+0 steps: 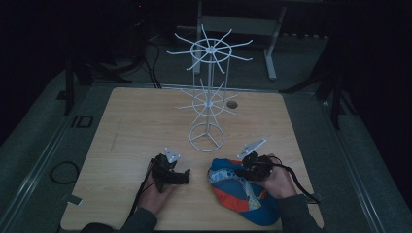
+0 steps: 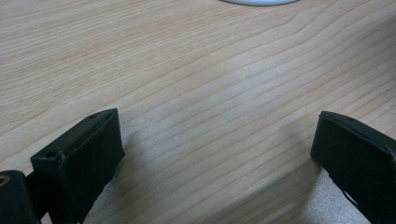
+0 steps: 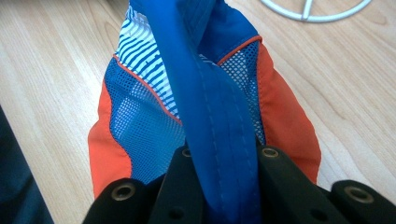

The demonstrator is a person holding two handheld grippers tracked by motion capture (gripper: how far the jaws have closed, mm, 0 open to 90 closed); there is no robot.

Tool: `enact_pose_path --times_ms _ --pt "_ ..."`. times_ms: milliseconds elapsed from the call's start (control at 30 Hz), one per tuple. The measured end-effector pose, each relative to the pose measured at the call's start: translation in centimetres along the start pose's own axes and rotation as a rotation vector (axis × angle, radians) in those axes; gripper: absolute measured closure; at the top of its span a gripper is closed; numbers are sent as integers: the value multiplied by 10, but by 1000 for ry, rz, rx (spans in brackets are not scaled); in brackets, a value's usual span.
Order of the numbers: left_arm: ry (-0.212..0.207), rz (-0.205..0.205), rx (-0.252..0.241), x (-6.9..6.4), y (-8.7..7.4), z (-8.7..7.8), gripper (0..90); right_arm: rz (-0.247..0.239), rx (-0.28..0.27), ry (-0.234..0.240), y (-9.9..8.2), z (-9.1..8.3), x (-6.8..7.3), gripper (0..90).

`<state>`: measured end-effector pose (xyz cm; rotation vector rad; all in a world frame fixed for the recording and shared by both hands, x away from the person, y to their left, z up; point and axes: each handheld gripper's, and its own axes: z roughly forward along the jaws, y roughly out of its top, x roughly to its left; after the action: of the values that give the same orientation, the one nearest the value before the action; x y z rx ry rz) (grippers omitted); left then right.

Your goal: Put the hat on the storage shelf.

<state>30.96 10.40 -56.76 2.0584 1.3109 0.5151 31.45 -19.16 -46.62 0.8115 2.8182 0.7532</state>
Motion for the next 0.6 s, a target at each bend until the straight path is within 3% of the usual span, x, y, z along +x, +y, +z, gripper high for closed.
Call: enact_pose_path --times_ms 600 --pt "-1 2 4 0 0 0 26 20 -111 -9 -3 -32 2 873"
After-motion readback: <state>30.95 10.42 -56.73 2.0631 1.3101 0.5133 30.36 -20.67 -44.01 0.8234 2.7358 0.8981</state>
